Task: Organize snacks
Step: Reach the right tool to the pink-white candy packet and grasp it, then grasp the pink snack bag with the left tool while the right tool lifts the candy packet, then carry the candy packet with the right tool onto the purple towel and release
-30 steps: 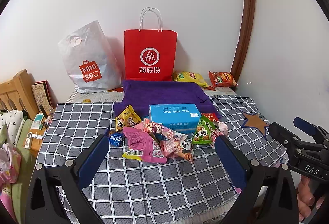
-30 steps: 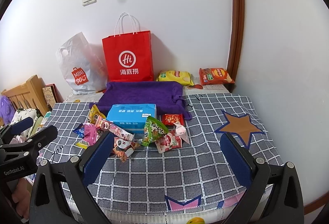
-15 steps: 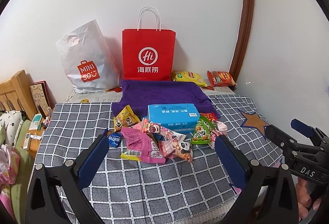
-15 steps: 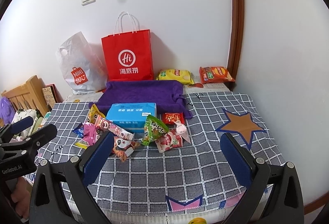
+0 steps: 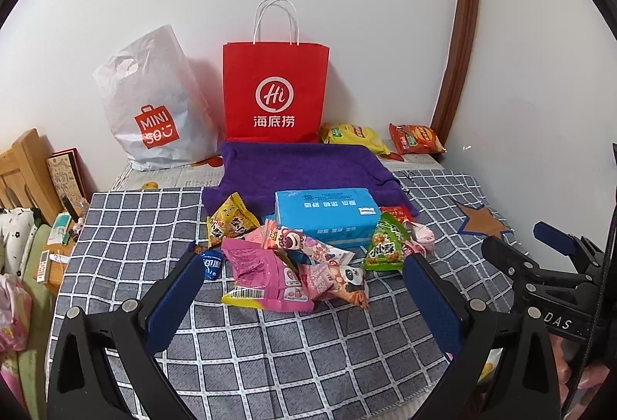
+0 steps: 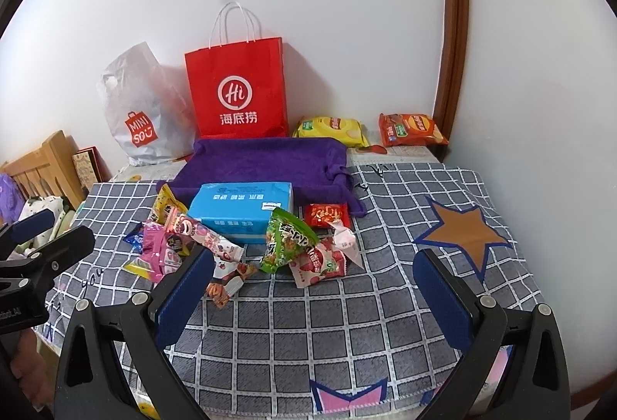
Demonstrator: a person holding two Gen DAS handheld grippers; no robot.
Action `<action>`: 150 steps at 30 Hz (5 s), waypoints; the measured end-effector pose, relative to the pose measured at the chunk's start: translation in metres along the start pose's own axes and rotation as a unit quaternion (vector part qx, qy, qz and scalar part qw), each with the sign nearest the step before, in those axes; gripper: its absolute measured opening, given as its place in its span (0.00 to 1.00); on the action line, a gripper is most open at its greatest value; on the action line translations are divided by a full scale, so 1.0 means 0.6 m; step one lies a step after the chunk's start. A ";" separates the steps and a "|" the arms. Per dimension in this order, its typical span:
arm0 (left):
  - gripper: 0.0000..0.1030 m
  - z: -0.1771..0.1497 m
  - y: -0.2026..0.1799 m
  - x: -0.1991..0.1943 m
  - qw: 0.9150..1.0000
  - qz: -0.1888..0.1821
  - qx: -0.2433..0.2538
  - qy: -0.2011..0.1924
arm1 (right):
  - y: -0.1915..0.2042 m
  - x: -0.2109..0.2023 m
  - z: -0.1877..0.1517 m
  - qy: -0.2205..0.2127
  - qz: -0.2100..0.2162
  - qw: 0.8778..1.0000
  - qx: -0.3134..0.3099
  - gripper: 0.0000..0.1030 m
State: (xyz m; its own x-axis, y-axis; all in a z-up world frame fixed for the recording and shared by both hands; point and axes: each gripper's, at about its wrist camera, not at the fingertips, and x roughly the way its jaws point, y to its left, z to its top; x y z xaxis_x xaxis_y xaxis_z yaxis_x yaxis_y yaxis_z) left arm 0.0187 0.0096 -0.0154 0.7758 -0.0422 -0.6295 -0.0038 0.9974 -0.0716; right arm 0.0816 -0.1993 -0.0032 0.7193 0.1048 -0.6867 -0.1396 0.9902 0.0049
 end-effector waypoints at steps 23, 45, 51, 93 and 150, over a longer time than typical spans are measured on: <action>0.99 -0.010 0.042 0.149 0.998 0.015 -0.008 0.063 | -0.025 0.173 -0.015 0.077 -0.029 0.997 -0.009 0.99; 0.99 -0.033 0.108 0.261 0.991 0.008 -0.055 0.122 | -0.098 0.308 -0.052 0.136 -0.043 0.990 0.005 0.78; 0.99 -0.038 0.116 0.277 0.990 0.000 -0.061 0.129 | -0.106 0.330 -0.037 0.124 -0.026 0.992 0.025 0.78; 0.68 -0.069 0.136 0.197 0.990 -0.029 -0.058 0.121 | -0.061 0.220 -0.044 0.076 0.017 0.997 -0.004 0.42; 0.68 0.283 0.083 0.345 0.998 -0.029 -0.015 0.062 | 0.063 0.384 0.315 0.018 0.075 0.995 -0.065 0.42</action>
State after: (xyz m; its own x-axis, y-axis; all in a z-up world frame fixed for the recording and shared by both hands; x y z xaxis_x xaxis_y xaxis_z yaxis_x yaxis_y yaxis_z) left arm 0.2863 0.0601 -0.0180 0.6907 -0.1078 -0.7151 0.0172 0.9910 -0.1328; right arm 0.3708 -0.1200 -0.0239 0.6594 0.2450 -0.7108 -0.3318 0.9432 0.0174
